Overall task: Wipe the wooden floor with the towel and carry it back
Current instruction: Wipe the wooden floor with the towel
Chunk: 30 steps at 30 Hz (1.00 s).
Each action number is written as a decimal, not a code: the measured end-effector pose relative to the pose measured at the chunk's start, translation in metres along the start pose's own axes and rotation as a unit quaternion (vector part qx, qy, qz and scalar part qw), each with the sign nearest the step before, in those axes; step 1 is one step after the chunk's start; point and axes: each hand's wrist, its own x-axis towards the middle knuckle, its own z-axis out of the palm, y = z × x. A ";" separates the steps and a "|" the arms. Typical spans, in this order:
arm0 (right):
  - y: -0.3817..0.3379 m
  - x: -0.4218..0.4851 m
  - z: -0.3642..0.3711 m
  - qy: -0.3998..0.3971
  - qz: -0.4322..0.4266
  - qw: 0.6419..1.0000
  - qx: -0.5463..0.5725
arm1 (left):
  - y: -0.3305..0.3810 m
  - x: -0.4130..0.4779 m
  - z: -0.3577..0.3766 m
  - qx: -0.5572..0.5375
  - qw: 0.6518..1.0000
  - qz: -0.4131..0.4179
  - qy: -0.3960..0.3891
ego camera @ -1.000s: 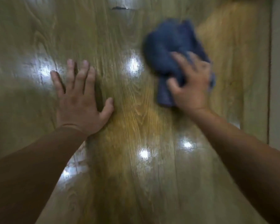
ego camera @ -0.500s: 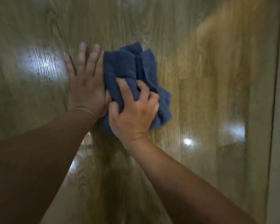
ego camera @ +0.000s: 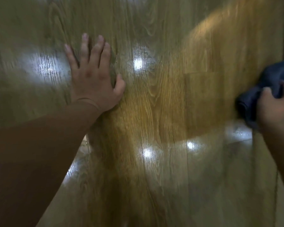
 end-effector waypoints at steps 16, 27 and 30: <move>0.080 -0.133 -0.007 -0.137 -0.465 0.869 -0.097 | 0.000 -0.002 0.001 -0.020 0.999 -0.015 0.024; 0.070 -0.222 0.020 0.047 -0.096 0.992 -0.069 | 0.021 -0.018 -0.020 0.063 0.998 -0.004 -0.020; 0.031 -0.361 0.037 -0.080 -0.299 0.951 0.003 | 0.039 -0.022 -0.043 0.070 0.978 -0.070 -0.186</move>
